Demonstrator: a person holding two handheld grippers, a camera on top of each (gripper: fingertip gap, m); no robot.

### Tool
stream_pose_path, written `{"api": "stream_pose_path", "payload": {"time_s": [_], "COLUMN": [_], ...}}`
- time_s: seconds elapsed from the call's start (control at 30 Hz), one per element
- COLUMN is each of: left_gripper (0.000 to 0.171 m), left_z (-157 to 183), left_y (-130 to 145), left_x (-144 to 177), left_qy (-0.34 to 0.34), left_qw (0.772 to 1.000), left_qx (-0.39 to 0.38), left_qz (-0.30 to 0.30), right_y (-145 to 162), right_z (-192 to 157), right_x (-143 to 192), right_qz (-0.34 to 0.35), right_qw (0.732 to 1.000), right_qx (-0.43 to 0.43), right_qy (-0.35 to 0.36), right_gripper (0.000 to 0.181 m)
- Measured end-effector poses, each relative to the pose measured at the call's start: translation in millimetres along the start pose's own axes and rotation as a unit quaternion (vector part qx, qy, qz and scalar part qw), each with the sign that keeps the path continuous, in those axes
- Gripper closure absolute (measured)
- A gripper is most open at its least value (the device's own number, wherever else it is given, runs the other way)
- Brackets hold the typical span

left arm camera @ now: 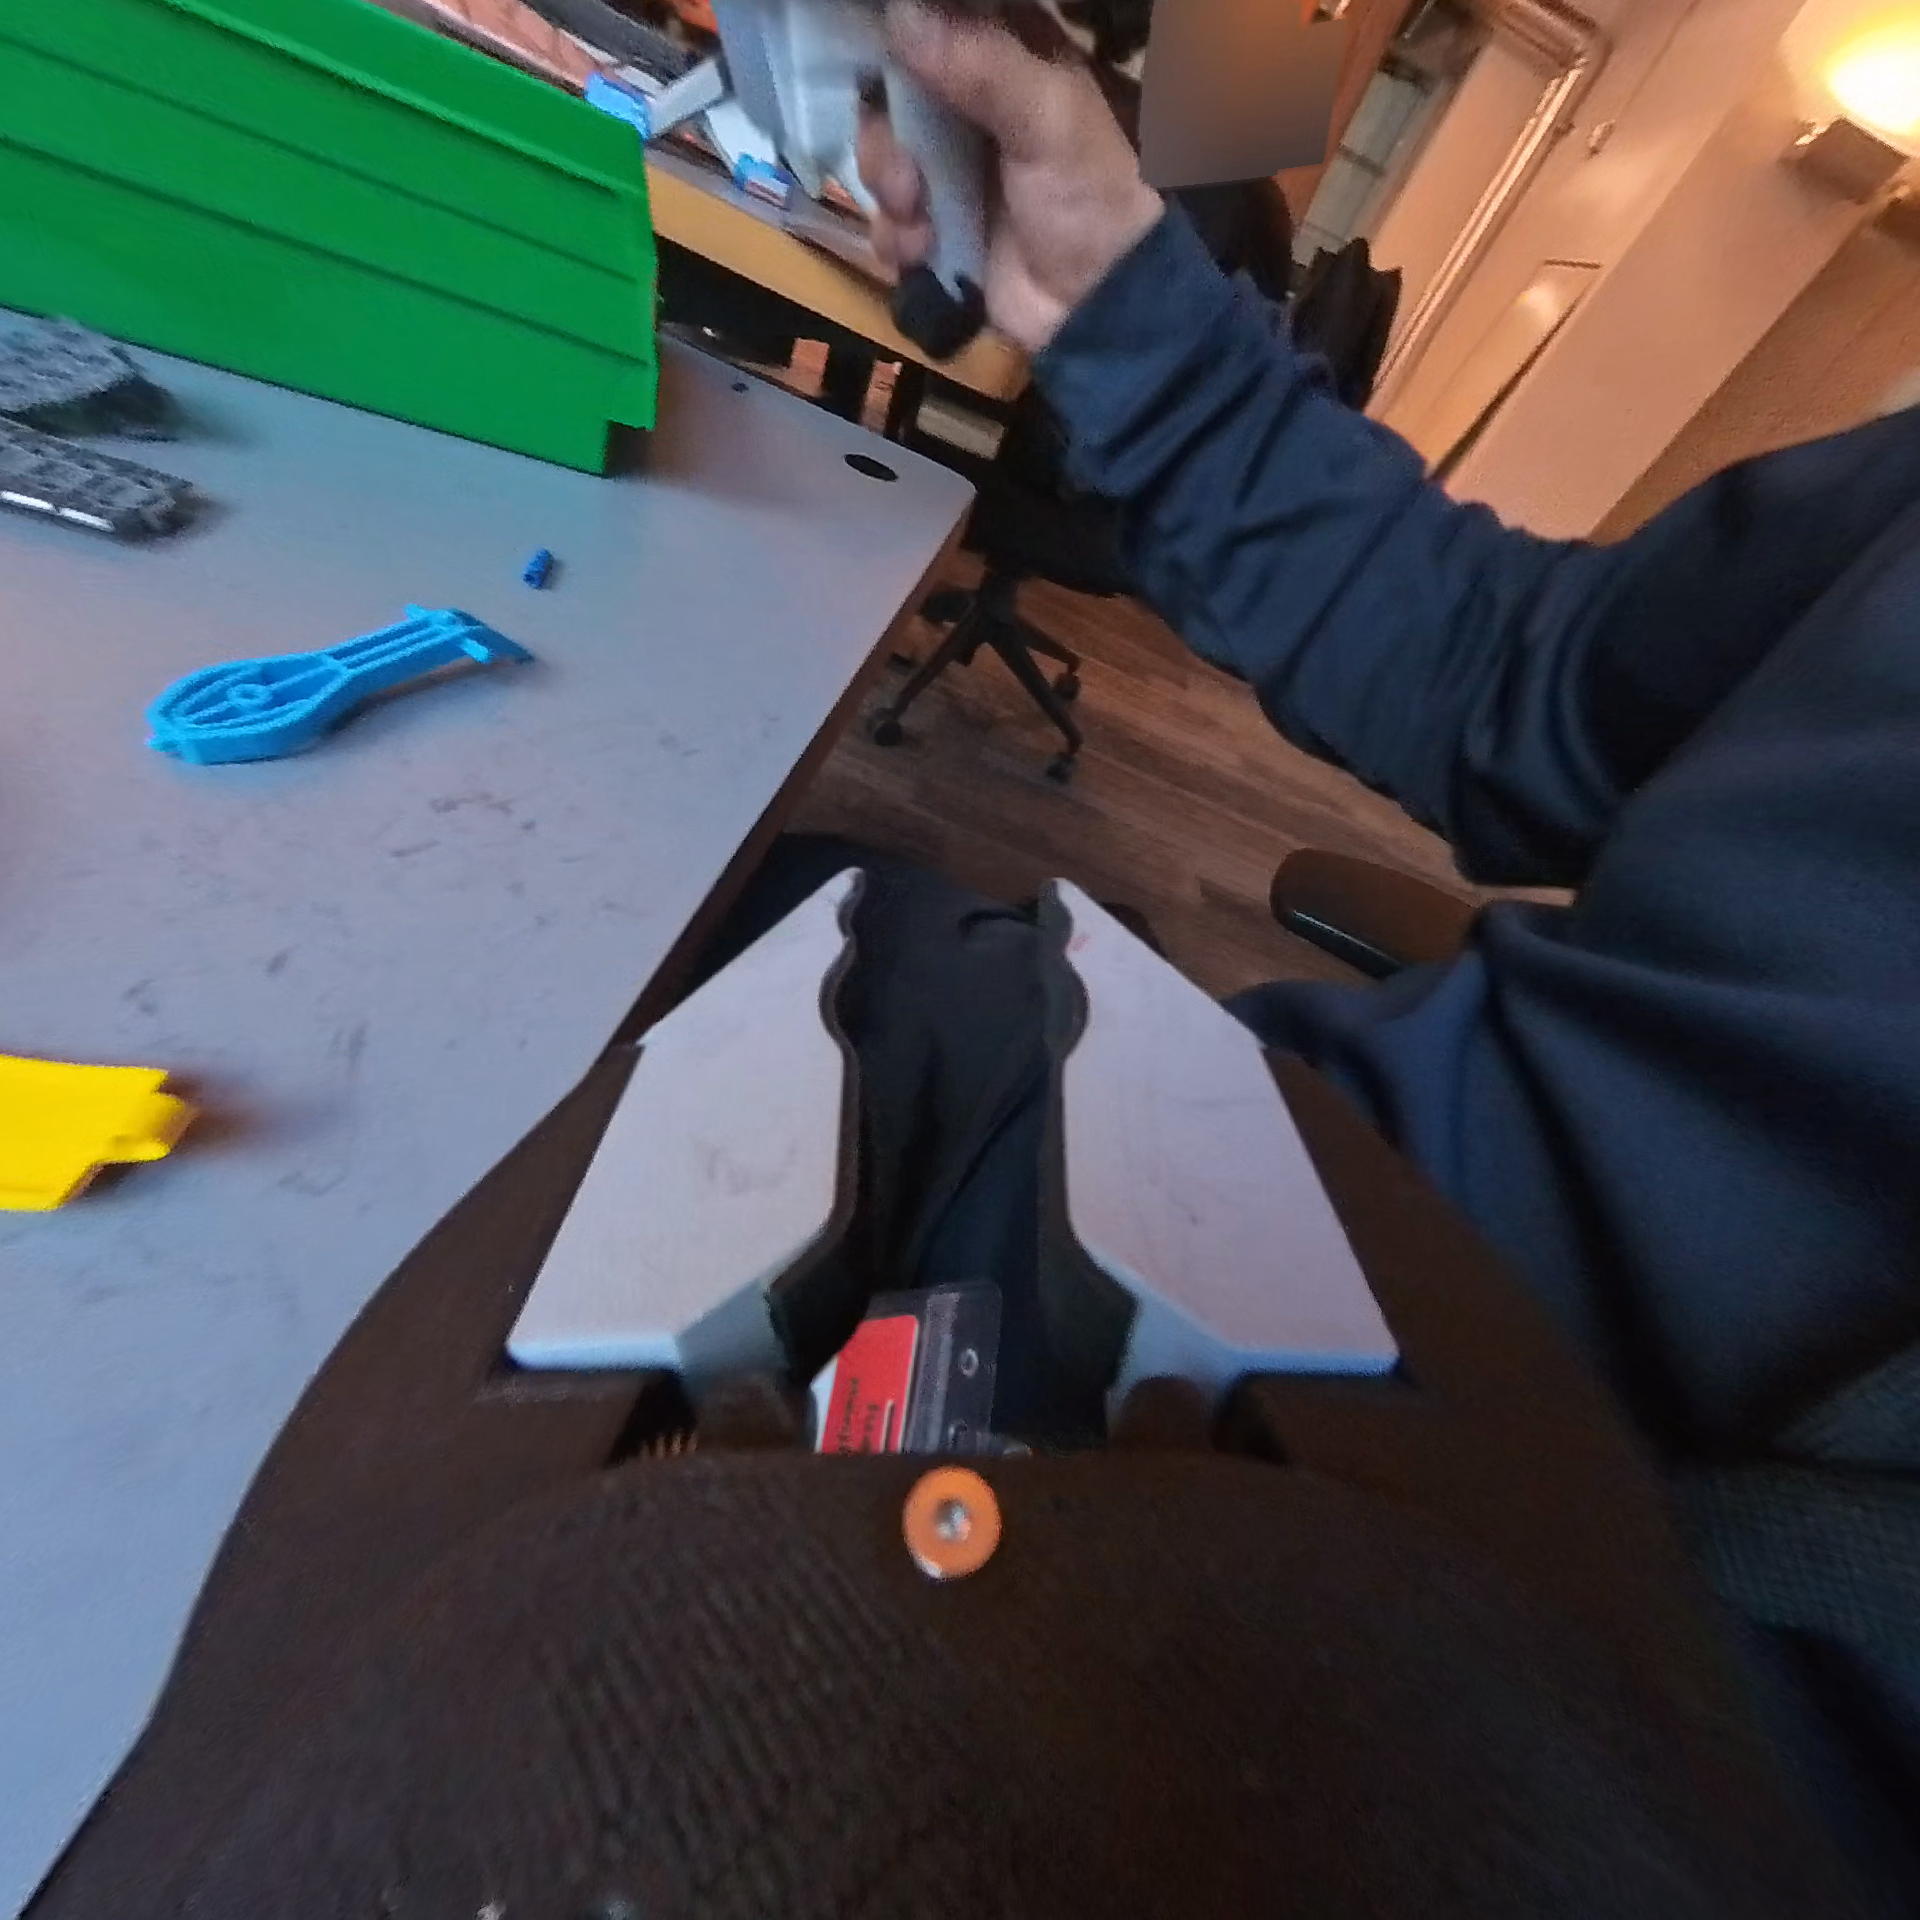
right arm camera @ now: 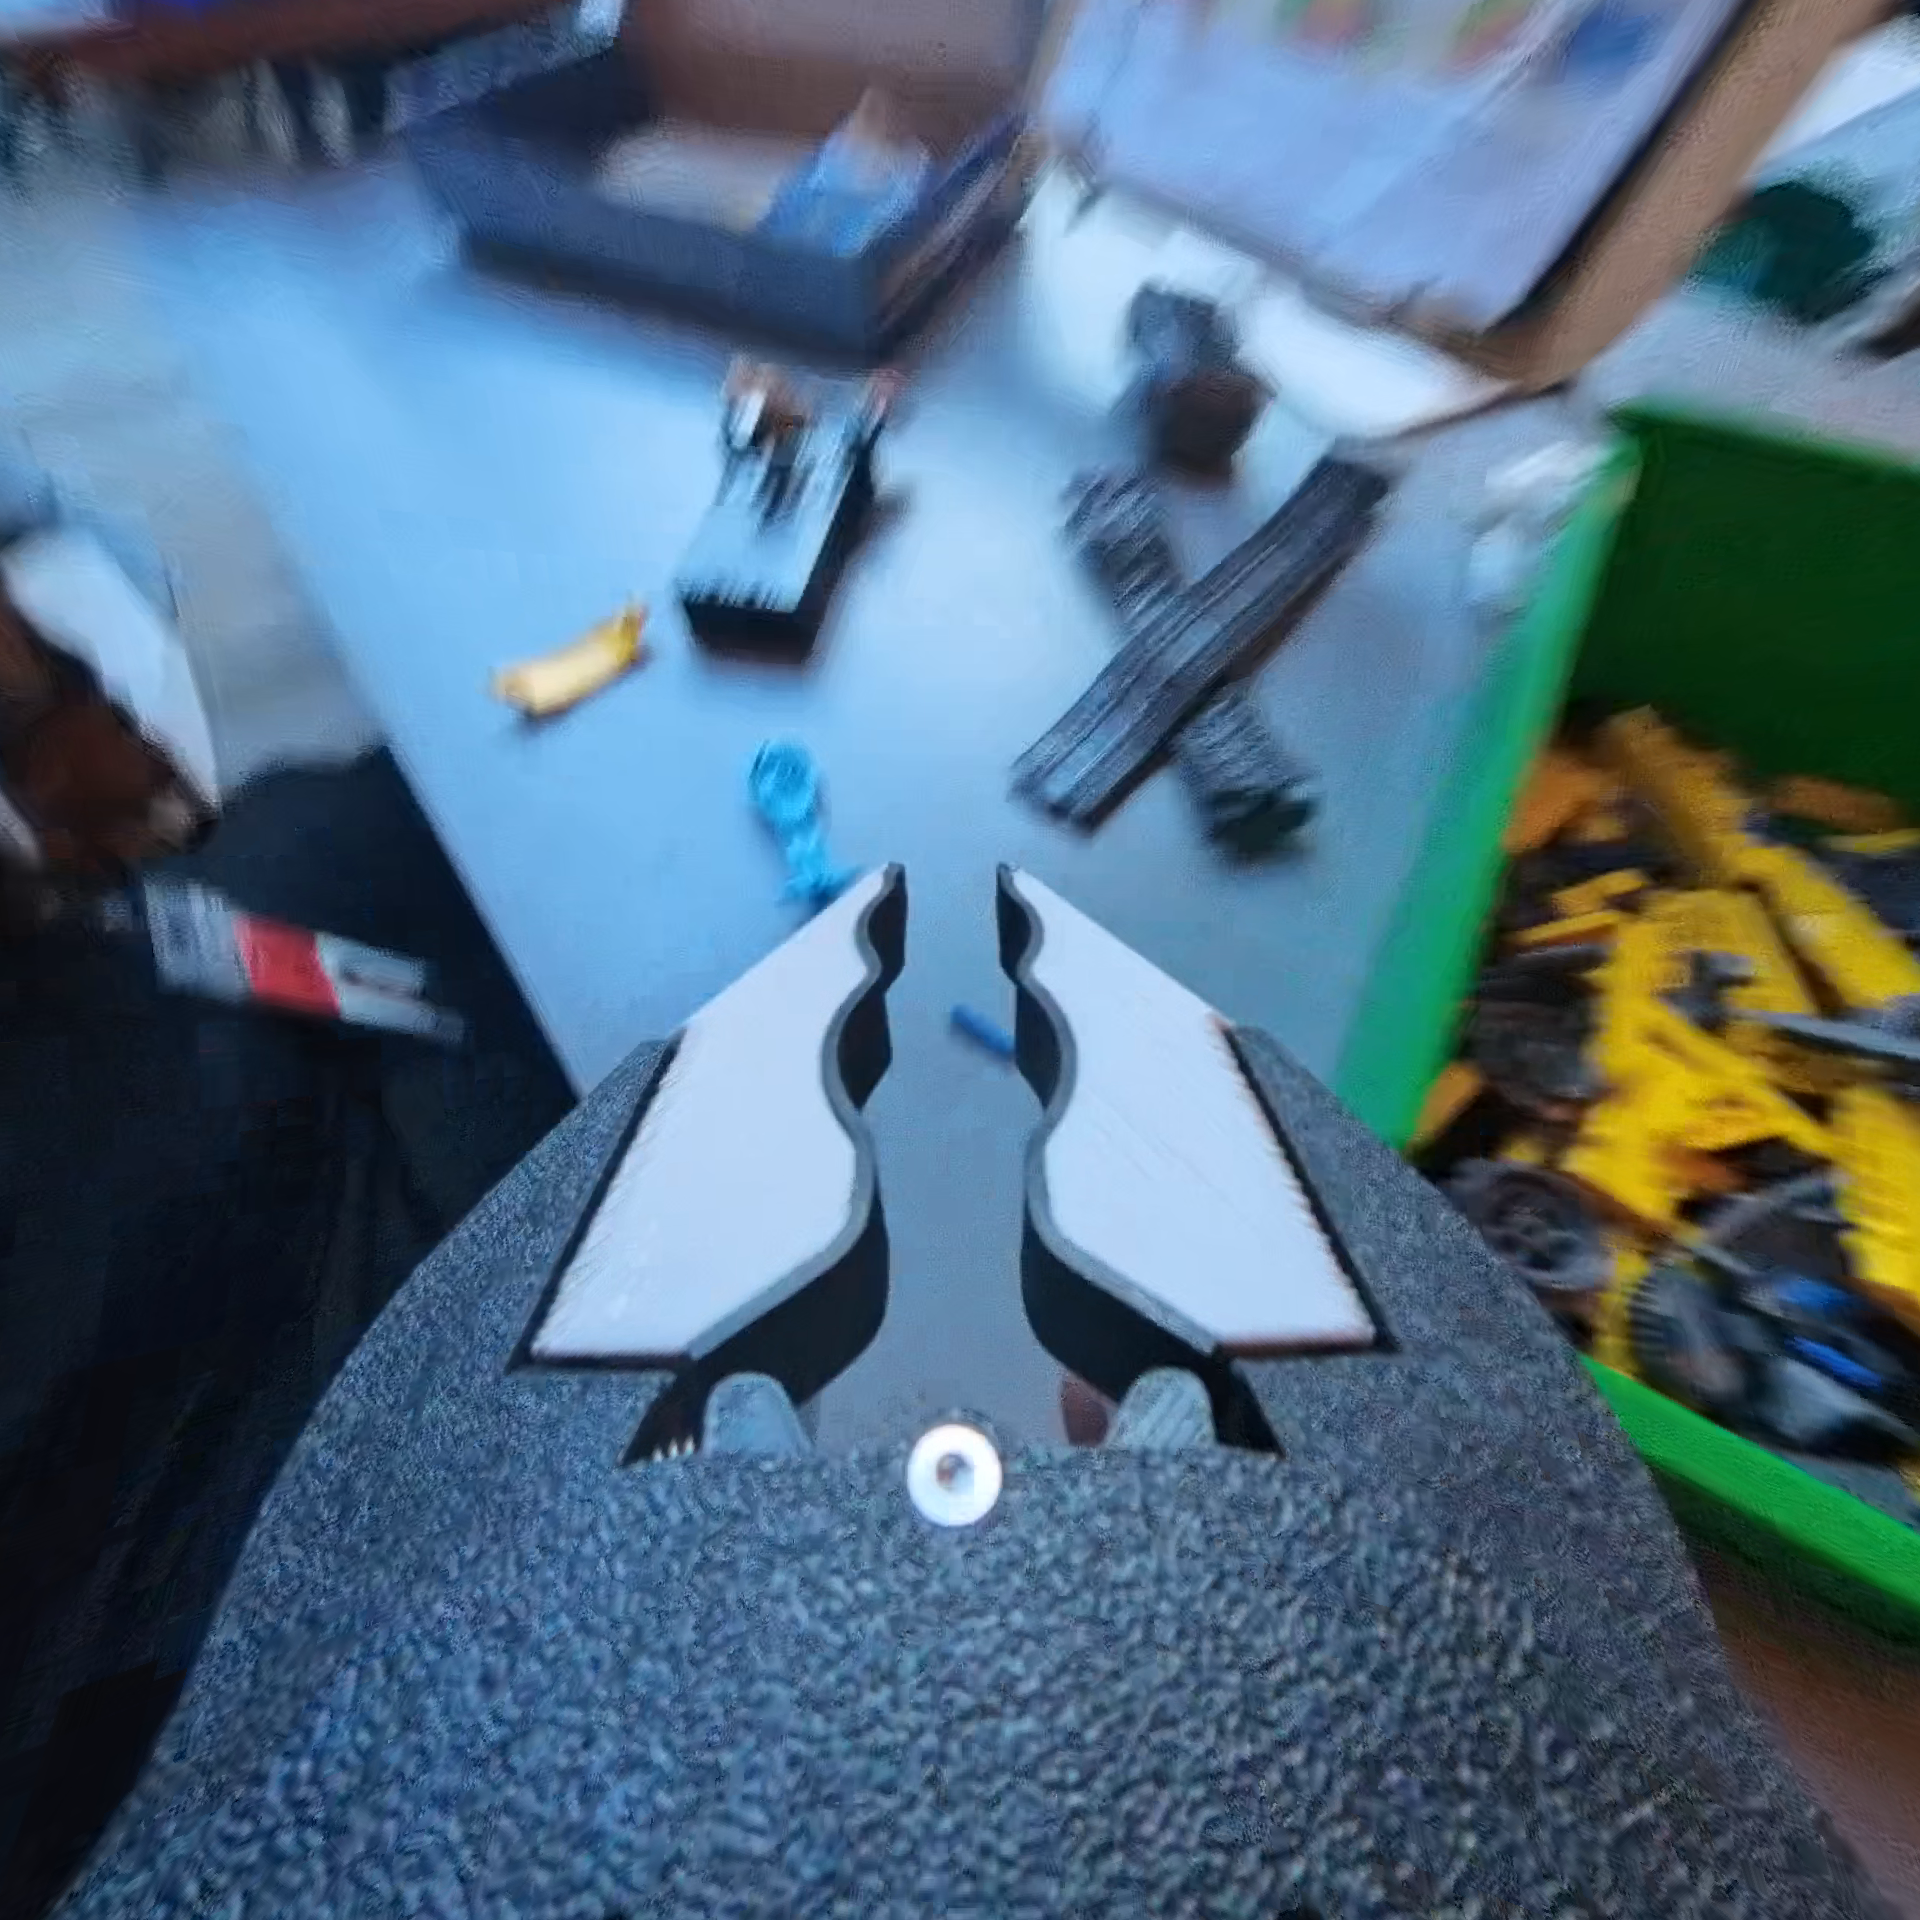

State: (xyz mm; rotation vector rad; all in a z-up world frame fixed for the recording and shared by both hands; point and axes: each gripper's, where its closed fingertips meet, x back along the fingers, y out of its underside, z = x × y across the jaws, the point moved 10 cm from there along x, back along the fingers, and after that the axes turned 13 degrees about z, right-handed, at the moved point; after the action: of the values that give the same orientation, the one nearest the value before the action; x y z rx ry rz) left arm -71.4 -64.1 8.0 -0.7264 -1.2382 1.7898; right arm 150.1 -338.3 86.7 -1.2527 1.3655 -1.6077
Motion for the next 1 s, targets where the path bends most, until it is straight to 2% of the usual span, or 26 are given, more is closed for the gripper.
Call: {"api": "stream_pose_path", "payload": {"time_s": [0.03,0.1,0.17,0.37,0.4,0.43,0.63,0.73,0.83,0.93,1.0], "left_gripper": [0.142,0.142,0.142,0.141,0.141,0.141,0.141,0.141,0.142,0.142,0.141], "left_z": [0.3,1.2,1.8,9.5,9.7,9.7,5.5,3.8,3.1,2.0,2.2], "left_y": [-1.0,-1.7,0.3,4.8,5.2,5.5,8.7,9.4,8.2,6.5,5.6], "left_x": [2.3,3.9,1.8,-4.6,-5.3,-6.0,-10.0,-10.0,-8.3,-6.9,-6.9], "left_qy": [-0.005,-0.006,-0.006,-0.008,-0.011,-0.011,-0.004,-0.002,-0.006,-0.018,-0.019], "left_qw": [1.0,1.0,1.0,0.999,0.999,0.999,0.999,0.999,0.999,0.999,0.999], "left_qx": [-0.004,-0.008,-0.007,-0.034,-0.039,-0.041,-0.028,-0.021,-0.021,-0.027,-0.029], "left_qz": [0.004,0.01,0.002,-0.017,-0.021,-0.023,-0.034,-0.037,-0.032,-0.024,-0.019], "right_y": [13.3,39.4,57.4,77.8,80.4,82.0,81.6,59.1,5.8,-45.3,-55.3], "right_z": [-10.3,-15.4,-11.7,13.1,15.0,15.8,11.2,4.1,10.8,45.2,77.0], "right_x": [-11.4,-29.6,-42.5,-61.2,-63.2,-64.3,-63.8,-51.9,-22.8,17.3,31.4], "right_qz": [-0.046,-0.121,-0.151,-0.175,-0.183,-0.182,-0.16,-0.109,-0.023,0.05,0.043], "right_qw": [0.999,0.99,0.986,0.983,0.981,0.981,0.984,0.993,0.999,0.985,0.977], "right_qx": [0.019,0.063,0.057,0.003,-0.004,-0.01,-0.029,-0.018,0.024,0.046,0.035], "right_qy": [-0.021,-0.017,-0.031,-0.051,-0.058,-0.064,-0.066,-0.048,0.031,0.156,0.207], "right_gripper": [0.166,0.168,0.167,0.156,0.158,0.176,0.178,0.178,0.178,0.178,0.177]}}
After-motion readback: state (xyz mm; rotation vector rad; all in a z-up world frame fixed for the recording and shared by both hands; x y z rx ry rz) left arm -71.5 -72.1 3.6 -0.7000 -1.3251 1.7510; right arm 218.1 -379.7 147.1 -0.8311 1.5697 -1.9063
